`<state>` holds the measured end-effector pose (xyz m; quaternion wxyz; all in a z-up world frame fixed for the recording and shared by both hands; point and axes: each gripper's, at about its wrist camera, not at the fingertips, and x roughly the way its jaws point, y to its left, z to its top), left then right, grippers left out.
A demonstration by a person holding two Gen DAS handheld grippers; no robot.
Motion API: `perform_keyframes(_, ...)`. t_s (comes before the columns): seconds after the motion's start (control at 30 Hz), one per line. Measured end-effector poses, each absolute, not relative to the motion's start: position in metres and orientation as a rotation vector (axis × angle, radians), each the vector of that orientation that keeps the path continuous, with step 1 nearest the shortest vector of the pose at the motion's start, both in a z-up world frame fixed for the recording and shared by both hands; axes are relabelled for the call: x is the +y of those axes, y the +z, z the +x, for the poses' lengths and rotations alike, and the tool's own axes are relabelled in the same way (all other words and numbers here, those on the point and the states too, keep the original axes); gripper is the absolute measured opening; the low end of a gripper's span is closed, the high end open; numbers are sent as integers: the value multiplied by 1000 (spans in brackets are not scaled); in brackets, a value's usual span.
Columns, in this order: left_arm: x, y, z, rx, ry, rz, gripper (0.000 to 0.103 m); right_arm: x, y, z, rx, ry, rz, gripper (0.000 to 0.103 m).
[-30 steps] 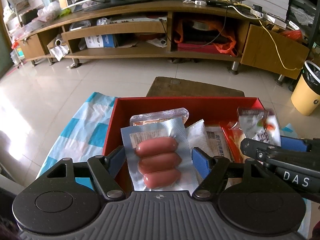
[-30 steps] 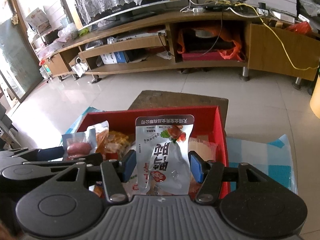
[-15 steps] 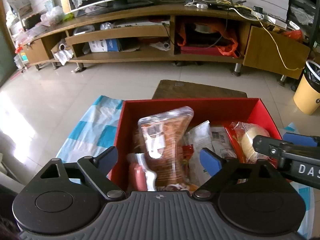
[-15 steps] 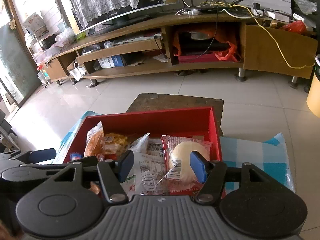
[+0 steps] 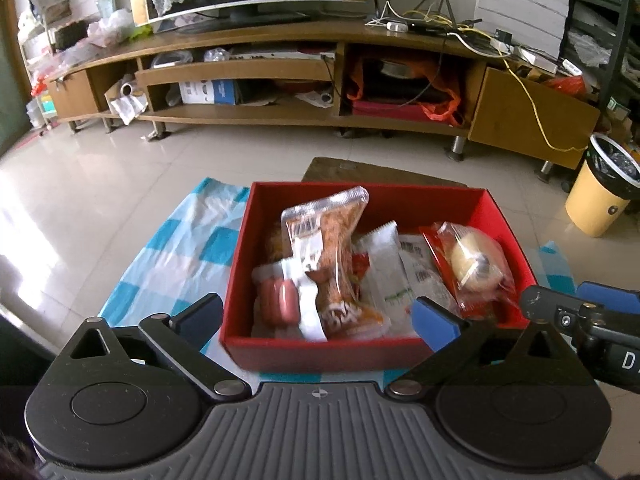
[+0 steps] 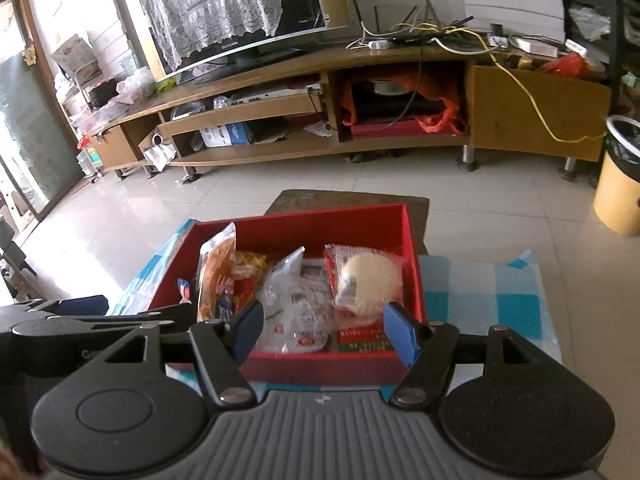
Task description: Organize snacks
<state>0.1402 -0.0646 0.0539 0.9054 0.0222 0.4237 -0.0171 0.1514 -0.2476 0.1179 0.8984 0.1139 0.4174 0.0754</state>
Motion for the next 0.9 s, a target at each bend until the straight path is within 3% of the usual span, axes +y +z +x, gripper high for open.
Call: perform_keyframes(0.9, -62, 57, 52, 873, -101, 39, 103, -247, 121, 60, 868, 141, 285, 66)
